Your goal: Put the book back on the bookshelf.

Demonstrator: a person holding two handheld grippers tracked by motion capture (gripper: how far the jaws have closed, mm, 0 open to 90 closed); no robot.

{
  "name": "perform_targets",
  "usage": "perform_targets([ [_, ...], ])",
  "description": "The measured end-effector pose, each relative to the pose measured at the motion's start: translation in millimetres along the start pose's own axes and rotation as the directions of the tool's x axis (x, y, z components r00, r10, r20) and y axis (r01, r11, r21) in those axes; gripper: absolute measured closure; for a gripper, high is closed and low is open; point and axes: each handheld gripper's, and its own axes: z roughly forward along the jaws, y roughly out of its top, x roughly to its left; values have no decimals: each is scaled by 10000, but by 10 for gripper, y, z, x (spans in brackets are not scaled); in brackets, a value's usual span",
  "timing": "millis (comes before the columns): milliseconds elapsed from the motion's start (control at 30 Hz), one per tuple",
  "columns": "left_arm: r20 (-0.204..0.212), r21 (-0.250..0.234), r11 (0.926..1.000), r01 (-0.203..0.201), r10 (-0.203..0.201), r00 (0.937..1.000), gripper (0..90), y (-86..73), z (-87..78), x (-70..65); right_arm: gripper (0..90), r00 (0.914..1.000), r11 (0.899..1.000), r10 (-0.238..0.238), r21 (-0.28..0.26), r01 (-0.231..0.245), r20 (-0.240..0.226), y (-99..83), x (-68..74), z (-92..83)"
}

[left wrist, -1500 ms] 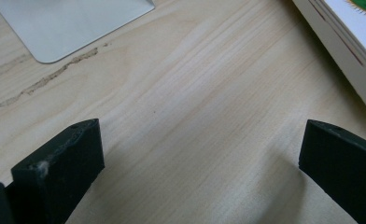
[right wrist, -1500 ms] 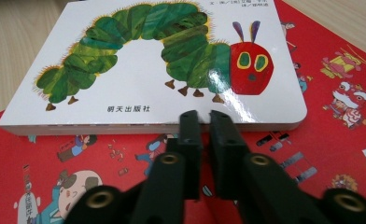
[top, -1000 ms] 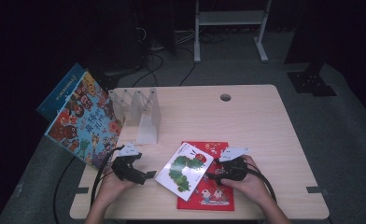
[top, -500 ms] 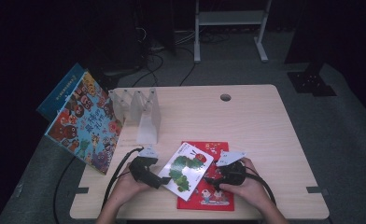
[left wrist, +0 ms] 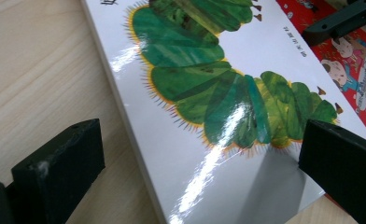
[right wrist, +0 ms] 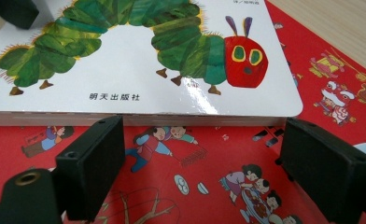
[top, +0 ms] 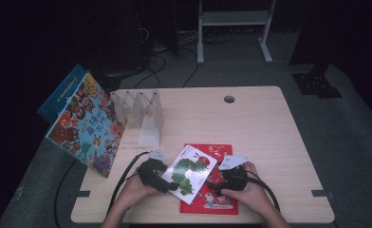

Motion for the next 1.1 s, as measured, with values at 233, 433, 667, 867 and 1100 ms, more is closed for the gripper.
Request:
perform_targets([
  [233, 60, 89, 9999, -65, 64, 10000, 0, 48, 54, -42, 101, 10000, 9999, 40, -134, -39, 77, -6, 16, 22],
  [433, 164, 170, 9989, 442, -445, 9989, 0, 98, 57, -38, 65, 9998, 9997, 127, -200, -123, 183, -2, 33, 53],
  [667, 417, -130, 9974, 707, -701, 9967, 0, 132, -9, -25, 28, 9993, 9997, 217, -116, -213, 313, 4, 31, 65],
  [867, 397, -502, 9973, 531, -511, 9979, 0, 197, -107, -88, 22, 9994, 9996, 250, -94, -248, 255, 2, 27, 62],
  [1100, 605, -1101, 9930, 427, -361, 9975, 0, 249, -218, -162, 13, 9994, 9997, 255, -77, -253, 233, -3, 18, 57],
])
